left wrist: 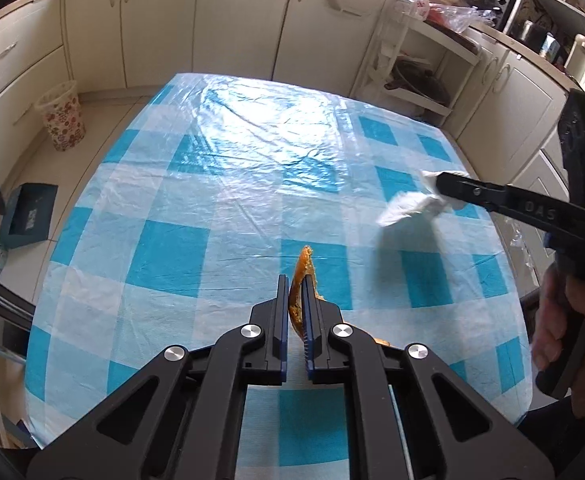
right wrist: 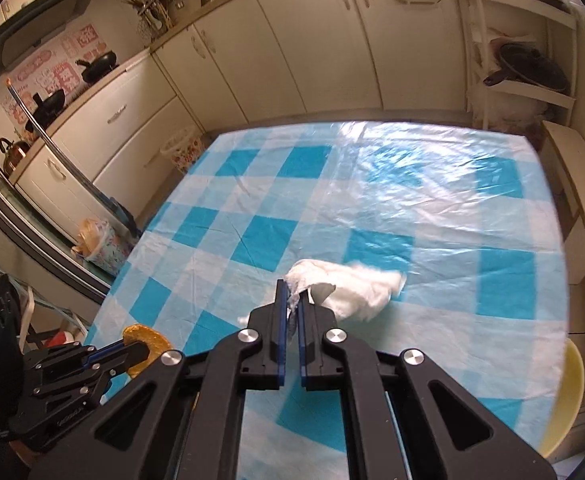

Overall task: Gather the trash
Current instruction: 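Carry the peel and tissue over the yellow bucket with both grippers, then open both grippers to drop the peel and tissue into the bucket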

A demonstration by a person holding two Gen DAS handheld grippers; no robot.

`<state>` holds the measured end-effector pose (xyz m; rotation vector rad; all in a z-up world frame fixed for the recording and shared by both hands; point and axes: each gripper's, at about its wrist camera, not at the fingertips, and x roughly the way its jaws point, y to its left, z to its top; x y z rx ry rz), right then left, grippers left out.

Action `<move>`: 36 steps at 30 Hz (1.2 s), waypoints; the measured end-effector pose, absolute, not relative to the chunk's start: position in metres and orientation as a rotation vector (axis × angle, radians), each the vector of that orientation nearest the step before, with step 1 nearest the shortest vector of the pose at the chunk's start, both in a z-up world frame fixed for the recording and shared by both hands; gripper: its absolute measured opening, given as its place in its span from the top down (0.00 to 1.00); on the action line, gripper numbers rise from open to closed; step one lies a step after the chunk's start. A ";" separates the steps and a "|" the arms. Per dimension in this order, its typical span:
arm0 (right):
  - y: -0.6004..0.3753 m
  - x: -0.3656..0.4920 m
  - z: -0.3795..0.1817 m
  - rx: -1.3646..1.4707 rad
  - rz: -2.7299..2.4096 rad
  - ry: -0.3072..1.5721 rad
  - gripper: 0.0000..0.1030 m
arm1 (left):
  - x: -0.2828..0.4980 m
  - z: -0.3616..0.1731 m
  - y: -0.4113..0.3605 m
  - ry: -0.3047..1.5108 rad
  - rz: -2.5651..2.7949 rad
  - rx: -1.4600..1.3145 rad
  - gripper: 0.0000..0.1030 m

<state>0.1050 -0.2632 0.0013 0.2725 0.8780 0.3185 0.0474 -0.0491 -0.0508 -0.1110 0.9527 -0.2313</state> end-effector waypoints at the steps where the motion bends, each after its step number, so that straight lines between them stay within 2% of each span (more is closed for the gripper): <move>1: -0.272 0.099 0.006 0.283 0.311 0.863 0.95 | 0.046 -0.048 -0.054 0.947 -0.238 -0.103 0.94; 11: -0.384 0.034 0.035 0.410 0.159 0.733 0.95 | 0.026 -0.025 -0.129 0.907 -0.365 -0.037 0.94; 17: -0.448 0.011 0.017 0.519 0.025 0.746 0.95 | 0.019 -0.015 -0.192 0.899 -0.456 -0.014 0.94; 22: -0.480 0.013 -0.026 0.591 -0.070 0.875 0.95 | 0.015 -0.006 -0.252 0.881 -0.532 0.018 0.94; 23: -0.485 0.016 -0.037 0.603 -0.086 0.918 0.89 | 0.015 -0.004 -0.263 0.878 -0.544 0.023 0.94; 24: -0.488 0.017 -0.046 0.613 -0.091 0.959 0.70 | 0.016 -0.004 -0.272 0.877 -0.552 0.027 0.94; 26: -0.495 0.018 -0.062 0.632 -0.138 1.016 0.50 | 0.018 -0.004 -0.290 0.878 -0.569 0.035 0.94; 31: -0.512 0.011 -0.063 0.652 -0.171 1.053 0.36 | 0.028 -0.016 -0.335 0.902 -0.583 0.079 0.94; 36: -0.533 -0.012 -0.030 0.748 -0.196 0.876 0.28 | 0.038 -0.041 -0.376 0.944 -0.583 0.139 0.94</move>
